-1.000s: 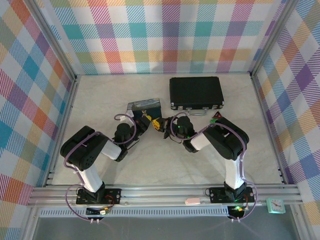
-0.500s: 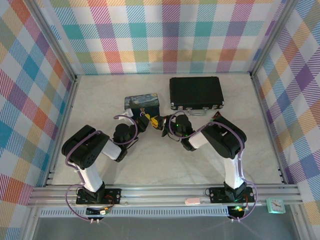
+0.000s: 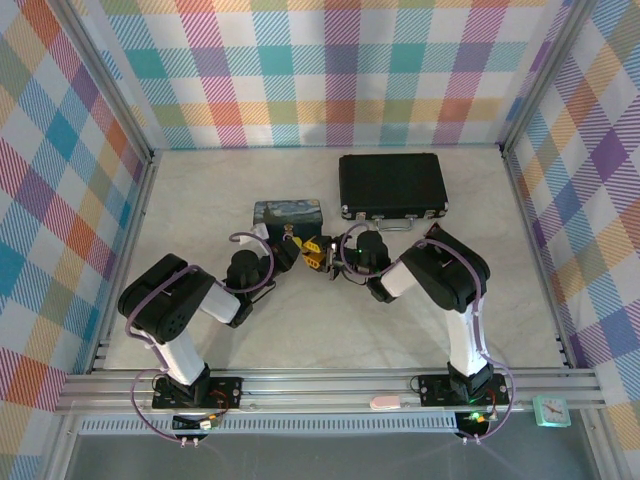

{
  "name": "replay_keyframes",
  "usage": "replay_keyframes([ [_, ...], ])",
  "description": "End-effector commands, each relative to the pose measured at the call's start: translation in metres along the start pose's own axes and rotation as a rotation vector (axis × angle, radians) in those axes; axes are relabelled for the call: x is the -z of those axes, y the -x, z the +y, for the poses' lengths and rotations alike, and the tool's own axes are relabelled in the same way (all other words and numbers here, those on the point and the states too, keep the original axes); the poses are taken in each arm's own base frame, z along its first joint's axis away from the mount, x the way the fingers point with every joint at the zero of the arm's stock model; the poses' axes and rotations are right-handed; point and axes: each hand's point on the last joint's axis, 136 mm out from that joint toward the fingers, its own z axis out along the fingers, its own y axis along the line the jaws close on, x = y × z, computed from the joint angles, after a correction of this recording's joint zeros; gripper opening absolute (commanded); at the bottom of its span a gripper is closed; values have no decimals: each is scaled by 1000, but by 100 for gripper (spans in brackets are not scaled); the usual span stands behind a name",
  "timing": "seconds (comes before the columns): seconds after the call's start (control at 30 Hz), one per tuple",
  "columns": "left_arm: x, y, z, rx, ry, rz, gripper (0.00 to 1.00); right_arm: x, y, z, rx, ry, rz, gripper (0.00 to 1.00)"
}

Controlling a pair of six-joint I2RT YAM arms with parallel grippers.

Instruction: Unlock a padlock with a key

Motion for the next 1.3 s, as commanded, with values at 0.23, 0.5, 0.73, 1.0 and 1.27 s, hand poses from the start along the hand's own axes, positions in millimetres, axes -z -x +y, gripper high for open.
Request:
replay_keyframes([
  [0.23,11,3,4,25,173,48,0,28,7,-18,272,-168,-57,45],
  [0.5,20,-21,20,2,263,168,0,47,3,-22,511,-397,-87,49],
  [0.73,23,-49,39,-36,334,253,0,77,-2,-1,758,-543,-152,51],
  [1.0,20,-45,40,-15,342,219,47,87,-9,7,905,-608,-147,52],
  [1.27,55,-21,47,5,442,161,77,81,-18,3,986,-651,-126,55],
])
